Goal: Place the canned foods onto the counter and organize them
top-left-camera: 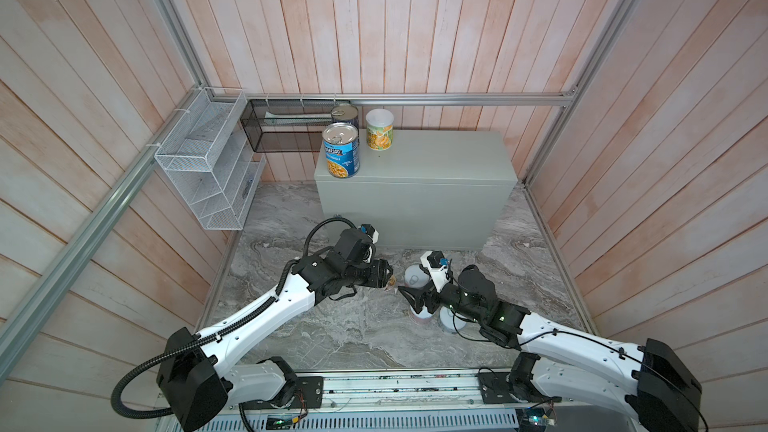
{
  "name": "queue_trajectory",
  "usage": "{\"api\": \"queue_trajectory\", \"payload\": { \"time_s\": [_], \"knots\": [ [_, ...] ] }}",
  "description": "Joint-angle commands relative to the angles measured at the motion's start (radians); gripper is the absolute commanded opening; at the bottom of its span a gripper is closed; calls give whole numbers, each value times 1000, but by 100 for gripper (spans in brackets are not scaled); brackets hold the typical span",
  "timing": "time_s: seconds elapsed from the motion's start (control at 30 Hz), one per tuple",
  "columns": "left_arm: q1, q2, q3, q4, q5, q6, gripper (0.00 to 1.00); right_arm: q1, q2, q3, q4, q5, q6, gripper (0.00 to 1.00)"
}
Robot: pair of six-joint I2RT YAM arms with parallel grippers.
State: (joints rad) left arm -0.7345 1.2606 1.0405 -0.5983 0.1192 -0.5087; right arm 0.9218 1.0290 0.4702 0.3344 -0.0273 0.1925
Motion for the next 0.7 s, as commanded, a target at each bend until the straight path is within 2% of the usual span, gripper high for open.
{"api": "queue_trajectory", "payload": {
  "time_s": [0.0, 0.67],
  "knots": [
    [6, -21, 44, 27, 32, 18, 43, 17, 17, 8, 38, -5, -25, 96],
    [7, -19, 63, 52, 142, 4, 40, 72, 111, 53, 87, 34, -67, 95]
  ]
}}
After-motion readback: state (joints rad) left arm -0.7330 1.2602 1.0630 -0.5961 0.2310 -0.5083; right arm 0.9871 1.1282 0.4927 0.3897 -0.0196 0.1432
